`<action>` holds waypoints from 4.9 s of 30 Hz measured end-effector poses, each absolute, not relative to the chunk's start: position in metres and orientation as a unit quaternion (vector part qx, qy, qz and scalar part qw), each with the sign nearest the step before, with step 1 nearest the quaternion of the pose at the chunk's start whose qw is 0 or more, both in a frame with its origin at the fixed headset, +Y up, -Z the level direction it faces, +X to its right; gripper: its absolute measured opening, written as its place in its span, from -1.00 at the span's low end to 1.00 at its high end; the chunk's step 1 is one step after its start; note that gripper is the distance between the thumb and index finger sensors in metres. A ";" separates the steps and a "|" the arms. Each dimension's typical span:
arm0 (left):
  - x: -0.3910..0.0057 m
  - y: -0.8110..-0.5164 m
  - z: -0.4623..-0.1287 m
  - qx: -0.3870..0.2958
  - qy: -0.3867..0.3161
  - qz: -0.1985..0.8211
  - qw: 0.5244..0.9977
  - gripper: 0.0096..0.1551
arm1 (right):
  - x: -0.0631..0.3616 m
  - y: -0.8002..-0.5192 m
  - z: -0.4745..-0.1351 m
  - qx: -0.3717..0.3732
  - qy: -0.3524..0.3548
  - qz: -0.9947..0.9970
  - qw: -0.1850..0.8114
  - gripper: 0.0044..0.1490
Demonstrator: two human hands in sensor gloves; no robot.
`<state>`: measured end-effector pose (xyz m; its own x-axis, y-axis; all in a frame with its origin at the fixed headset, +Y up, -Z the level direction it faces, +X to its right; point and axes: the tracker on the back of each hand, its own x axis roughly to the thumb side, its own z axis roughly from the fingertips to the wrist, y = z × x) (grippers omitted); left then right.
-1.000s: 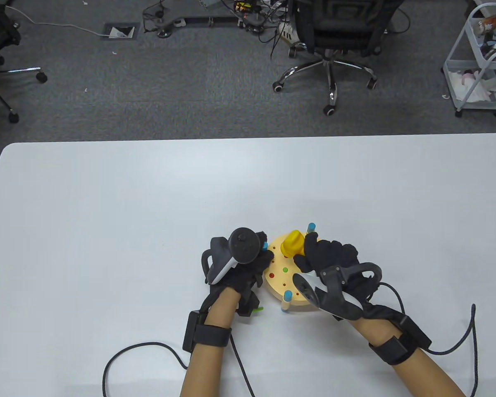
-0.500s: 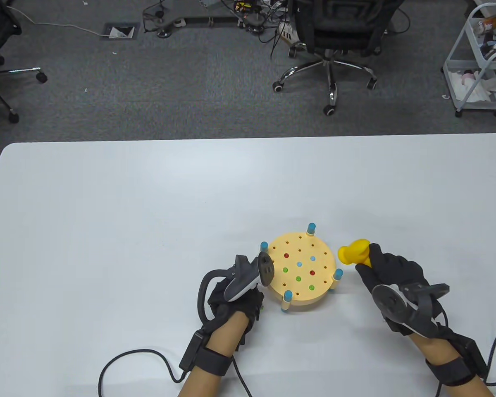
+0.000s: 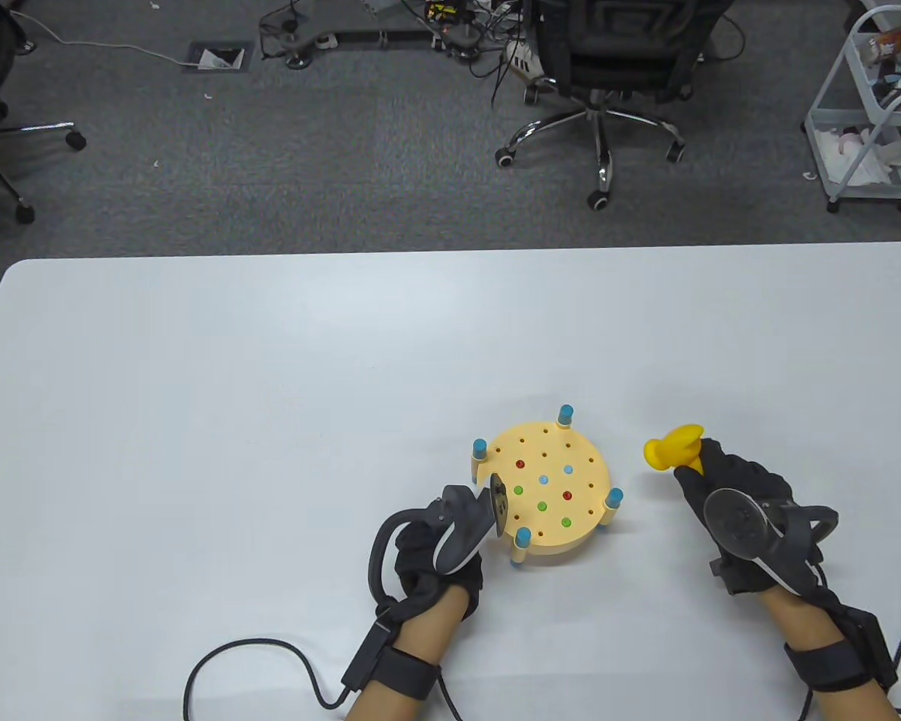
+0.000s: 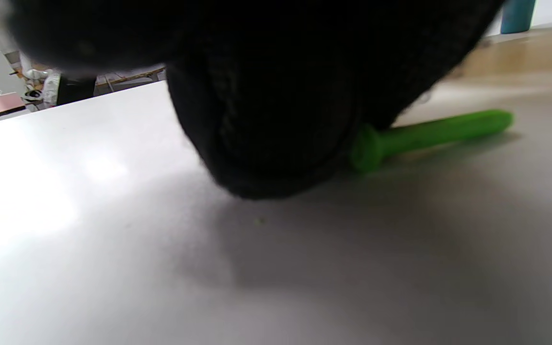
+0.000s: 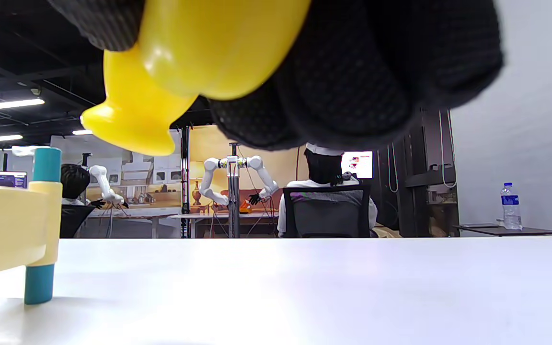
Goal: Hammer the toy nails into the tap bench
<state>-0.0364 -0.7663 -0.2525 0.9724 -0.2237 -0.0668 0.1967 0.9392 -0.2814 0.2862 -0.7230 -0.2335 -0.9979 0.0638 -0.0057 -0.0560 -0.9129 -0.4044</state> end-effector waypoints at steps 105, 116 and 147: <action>0.104 -0.676 -0.291 -0.141 -0.139 -0.009 0.980 -0.37 | 0.278 -0.735 -0.240 0.021 -0.155 0.987 0.036 -0.15; 0.088 -0.659 -0.290 -0.131 -0.130 0.031 0.982 -0.41 | 0.278 -0.735 -0.241 0.021 -0.154 0.987 0.034 -0.15; -0.050 -0.733 -0.321 -0.059 -0.066 0.212 0.973 -0.43 | 0.244 -0.715 -0.245 0.233 -0.224 0.946 0.026 -0.17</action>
